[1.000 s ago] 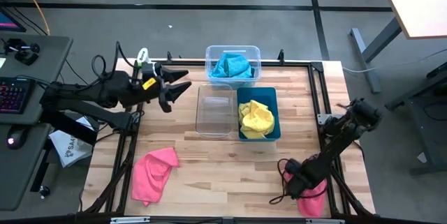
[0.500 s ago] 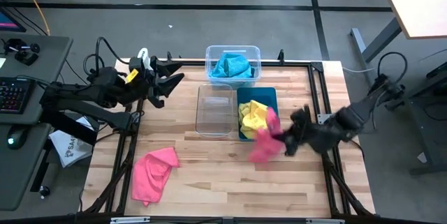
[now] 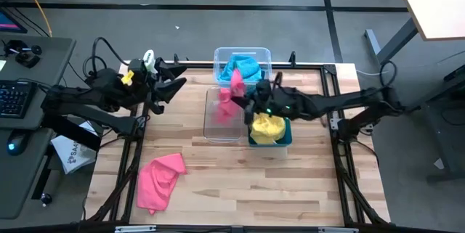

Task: Sort microfiber towel by color & place in baskets
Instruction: Put the right pink towel into bottom transparent bin

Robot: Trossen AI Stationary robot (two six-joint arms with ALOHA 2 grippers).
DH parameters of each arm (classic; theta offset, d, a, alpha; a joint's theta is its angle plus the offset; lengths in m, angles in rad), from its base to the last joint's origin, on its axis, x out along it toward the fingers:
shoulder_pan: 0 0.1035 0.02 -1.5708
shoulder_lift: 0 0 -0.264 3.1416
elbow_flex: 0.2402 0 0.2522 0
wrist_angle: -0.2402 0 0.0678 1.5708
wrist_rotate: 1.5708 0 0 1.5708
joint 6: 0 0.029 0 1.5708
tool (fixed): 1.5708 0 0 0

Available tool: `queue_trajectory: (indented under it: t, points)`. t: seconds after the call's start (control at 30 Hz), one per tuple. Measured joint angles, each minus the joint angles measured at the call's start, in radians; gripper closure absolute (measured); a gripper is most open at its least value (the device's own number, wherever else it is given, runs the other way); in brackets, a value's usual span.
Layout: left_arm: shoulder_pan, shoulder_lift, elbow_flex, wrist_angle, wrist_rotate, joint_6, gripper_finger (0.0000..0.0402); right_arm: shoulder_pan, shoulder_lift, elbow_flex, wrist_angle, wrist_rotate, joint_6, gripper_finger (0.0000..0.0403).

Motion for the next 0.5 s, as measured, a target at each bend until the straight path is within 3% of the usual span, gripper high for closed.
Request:
queue_trajectory:
  t: [0.27,0.5]
  points:
    - [-0.057,-0.063,0.000,-0.067,0.020,0.010,0.0159,-0.053,0.168,0.000,-0.035,-0.086,0.064,0.0393]
    - [-0.084,-0.107,0.000,-0.105,0.014,0.050,0.0159,-0.058,0.280,0.000,-0.020,-0.141,0.195,0.0324]
